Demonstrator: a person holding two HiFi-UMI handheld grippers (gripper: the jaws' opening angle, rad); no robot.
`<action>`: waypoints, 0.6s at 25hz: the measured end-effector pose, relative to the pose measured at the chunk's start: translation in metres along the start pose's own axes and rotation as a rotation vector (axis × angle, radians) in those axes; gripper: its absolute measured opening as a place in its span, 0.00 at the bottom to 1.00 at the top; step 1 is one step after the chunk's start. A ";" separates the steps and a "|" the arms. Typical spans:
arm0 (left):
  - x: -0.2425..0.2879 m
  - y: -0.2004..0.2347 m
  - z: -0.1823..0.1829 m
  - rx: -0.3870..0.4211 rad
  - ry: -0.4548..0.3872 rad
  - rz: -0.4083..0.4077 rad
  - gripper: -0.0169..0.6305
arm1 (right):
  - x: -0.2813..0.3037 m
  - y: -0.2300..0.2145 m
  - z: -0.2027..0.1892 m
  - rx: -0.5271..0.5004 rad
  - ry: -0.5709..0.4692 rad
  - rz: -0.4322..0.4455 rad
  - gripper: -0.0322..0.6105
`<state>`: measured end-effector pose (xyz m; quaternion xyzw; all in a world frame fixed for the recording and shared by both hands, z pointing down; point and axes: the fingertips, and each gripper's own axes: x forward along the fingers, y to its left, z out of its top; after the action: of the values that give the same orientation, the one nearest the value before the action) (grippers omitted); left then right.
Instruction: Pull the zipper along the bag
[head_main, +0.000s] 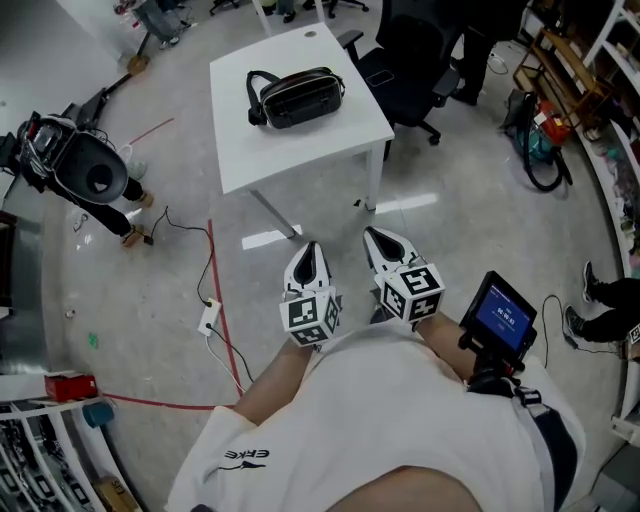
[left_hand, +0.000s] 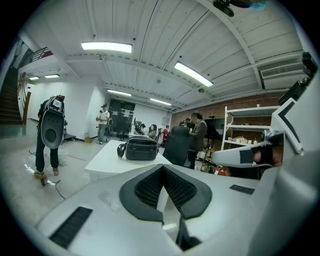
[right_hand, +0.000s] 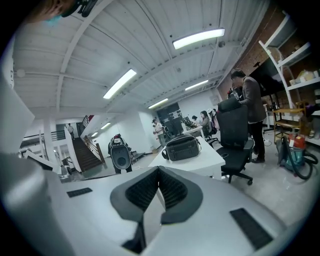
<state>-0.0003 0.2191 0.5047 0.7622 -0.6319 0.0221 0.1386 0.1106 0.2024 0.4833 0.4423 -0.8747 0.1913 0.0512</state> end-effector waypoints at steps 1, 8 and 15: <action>0.009 -0.002 0.002 0.001 -0.002 0.007 0.03 | 0.004 -0.008 0.003 0.003 -0.001 0.004 0.06; 0.063 -0.008 0.009 -0.009 0.005 0.042 0.03 | 0.037 -0.052 0.020 0.014 0.013 0.032 0.06; 0.080 -0.020 0.013 -0.010 0.007 0.064 0.03 | 0.041 -0.078 0.026 0.056 0.021 0.041 0.06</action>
<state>0.0333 0.1425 0.5050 0.7410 -0.6554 0.0263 0.1439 0.1493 0.1197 0.4923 0.4233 -0.8774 0.2213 0.0443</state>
